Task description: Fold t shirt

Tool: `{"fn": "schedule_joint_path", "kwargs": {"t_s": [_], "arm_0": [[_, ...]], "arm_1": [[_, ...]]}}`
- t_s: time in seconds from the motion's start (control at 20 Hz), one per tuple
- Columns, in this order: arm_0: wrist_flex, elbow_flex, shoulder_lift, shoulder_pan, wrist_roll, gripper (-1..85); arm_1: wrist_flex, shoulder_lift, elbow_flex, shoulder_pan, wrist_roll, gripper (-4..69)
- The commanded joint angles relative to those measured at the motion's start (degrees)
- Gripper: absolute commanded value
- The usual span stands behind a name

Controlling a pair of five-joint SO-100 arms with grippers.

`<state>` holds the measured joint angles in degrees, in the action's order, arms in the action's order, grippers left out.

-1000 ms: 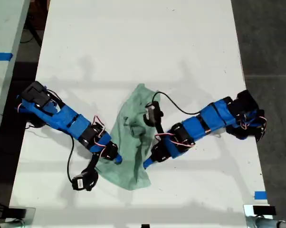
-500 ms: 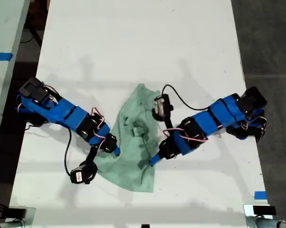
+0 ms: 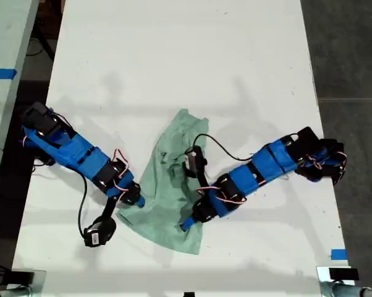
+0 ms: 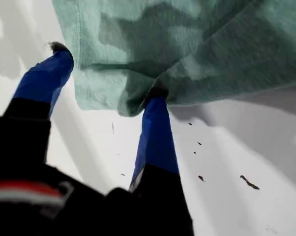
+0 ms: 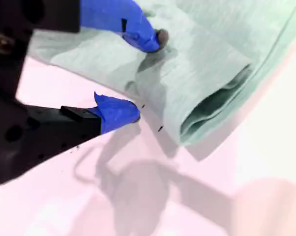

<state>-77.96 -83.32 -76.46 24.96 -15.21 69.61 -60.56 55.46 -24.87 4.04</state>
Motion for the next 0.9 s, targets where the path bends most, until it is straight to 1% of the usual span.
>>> {"fn": "schedule_joint_path", "kwargs": {"t_s": [0.0,0.05,0.1,0.15,0.2,0.3,0.35,0.45,0.55,0.6,0.7,0.85], "arm_0": [[7.4,1.6,3.0,-0.6,2.5,8.7],[8.7,3.4,5.1,-0.9,3.4,8.7],[8.7,6.5,7.2,-0.9,3.9,3.0],[8.7,9.3,8.7,-0.8,3.7,-0.3],[8.7,12.7,9.9,-0.5,3.9,-0.3],[8.4,19.7,11.6,0.2,4.0,-0.3],[8.3,22.1,11.8,0.5,3.6,-0.3],[8.7,24.7,11.8,1.0,2.8,-0.3],[8.9,25.9,11.3,1.7,2.6,-0.3],[8.9,26.0,10.8,1.9,2.5,-0.3],[8.9,26.0,9.6,2.3,2.5,-0.3],[9.1,26.6,5.5,1.8,5.4,-0.3]], "arm_1": [[-1.8,-0.7,-3.8,-1.3,-1.2,30.6],[-1.2,-0.5,-3.4,-1.8,-1.9,30.8],[-0.4,-0.5,-2.6,-2.5,-3.1,30.6],[-0.1,-0.5,-1.8,-3.2,-4.4,28.2],[-0.2,-0.1,-1.7,-4.0,-5.1,27.5],[-1.0,0.8,-1.7,-5.3,-6.4,12.8],[-1.6,1.6,-1.8,-5.7,-6.8,10.8],[-1.8,3.7,-1.8,-6.2,-7.3,9.9],[-0.9,5.4,-1.7,-6.9,-8.3,-0.3],[0.5,5.6,-1.7,-7.2,-8.7,-0.2],[5.7,3.5,-3.5,-7.8,-9.3,-0.2],[8.2,-5.3,-5.4,-6.9,-5.1,-0.2]]}}
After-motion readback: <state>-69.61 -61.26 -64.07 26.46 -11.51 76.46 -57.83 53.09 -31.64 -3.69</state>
